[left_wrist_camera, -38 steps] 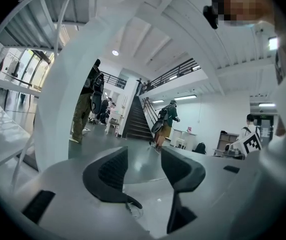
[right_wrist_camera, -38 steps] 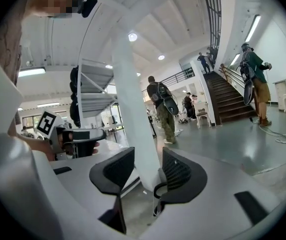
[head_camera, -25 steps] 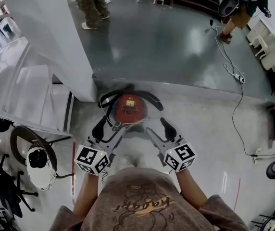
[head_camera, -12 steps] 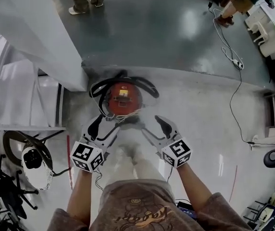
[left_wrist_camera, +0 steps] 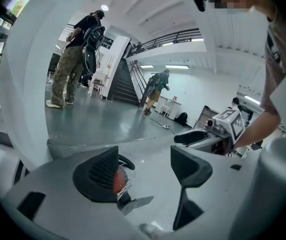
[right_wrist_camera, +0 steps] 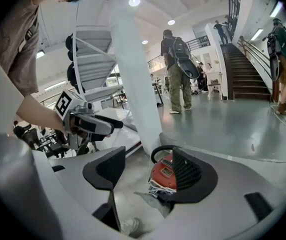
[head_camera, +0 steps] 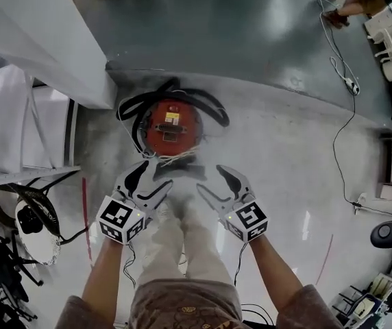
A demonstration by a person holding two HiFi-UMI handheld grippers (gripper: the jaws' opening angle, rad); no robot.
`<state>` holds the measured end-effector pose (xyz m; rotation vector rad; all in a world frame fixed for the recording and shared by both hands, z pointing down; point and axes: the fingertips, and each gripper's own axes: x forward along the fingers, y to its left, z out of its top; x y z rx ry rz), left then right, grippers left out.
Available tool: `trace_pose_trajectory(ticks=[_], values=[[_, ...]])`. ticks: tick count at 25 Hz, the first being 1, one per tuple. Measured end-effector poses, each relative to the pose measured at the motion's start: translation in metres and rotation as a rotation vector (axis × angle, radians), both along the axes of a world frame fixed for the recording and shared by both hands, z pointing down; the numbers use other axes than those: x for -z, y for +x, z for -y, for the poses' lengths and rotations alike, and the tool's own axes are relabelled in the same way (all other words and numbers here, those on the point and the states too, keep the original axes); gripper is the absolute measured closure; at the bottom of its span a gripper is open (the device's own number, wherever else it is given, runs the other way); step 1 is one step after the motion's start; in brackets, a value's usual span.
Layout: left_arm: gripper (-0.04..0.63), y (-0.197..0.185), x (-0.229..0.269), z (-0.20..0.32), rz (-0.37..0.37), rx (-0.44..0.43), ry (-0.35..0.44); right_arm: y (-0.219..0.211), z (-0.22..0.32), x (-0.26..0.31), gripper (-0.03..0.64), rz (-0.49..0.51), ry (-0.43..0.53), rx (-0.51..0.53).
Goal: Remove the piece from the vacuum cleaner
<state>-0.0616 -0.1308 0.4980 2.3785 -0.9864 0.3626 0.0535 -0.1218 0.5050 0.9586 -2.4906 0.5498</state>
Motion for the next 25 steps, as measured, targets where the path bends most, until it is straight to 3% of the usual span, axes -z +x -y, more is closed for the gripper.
trace_pose_trajectory(ticks=[7,16,25], values=[[0.287,0.02,-0.094,-0.004,0.053,-0.078,-0.073,0.0,-0.003,-0.099,0.356,-0.074,-0.083,0.06],[0.287,0.038,-0.217,-0.017,0.174,-0.21,-0.142,0.001,-0.017,-0.219,0.356,-0.144,-0.187,0.141],[0.288,0.054,-0.313,-0.028,0.24,-0.311,-0.217,-0.004,-0.023,-0.309,0.356,-0.212,-0.228,0.285]])
